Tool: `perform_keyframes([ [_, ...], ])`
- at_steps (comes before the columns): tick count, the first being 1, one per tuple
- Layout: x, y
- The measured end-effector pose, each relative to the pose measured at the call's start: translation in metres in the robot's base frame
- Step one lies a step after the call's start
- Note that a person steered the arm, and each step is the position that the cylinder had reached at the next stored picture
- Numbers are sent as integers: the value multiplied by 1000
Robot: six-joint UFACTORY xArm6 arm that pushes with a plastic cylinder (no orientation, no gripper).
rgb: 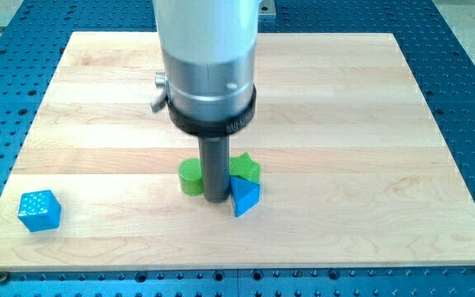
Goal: Move the blue blocks to the bottom left corner of the board
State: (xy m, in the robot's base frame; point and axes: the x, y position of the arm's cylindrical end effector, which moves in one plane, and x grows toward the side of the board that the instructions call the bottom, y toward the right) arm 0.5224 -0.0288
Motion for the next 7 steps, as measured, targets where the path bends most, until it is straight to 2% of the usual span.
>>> perform_keyframes([
  [1, -19, 39],
  [2, -75, 72],
  [3, -63, 141],
  [4, 7, 148],
  [6, 36, 9],
  [7, 36, -78],
])
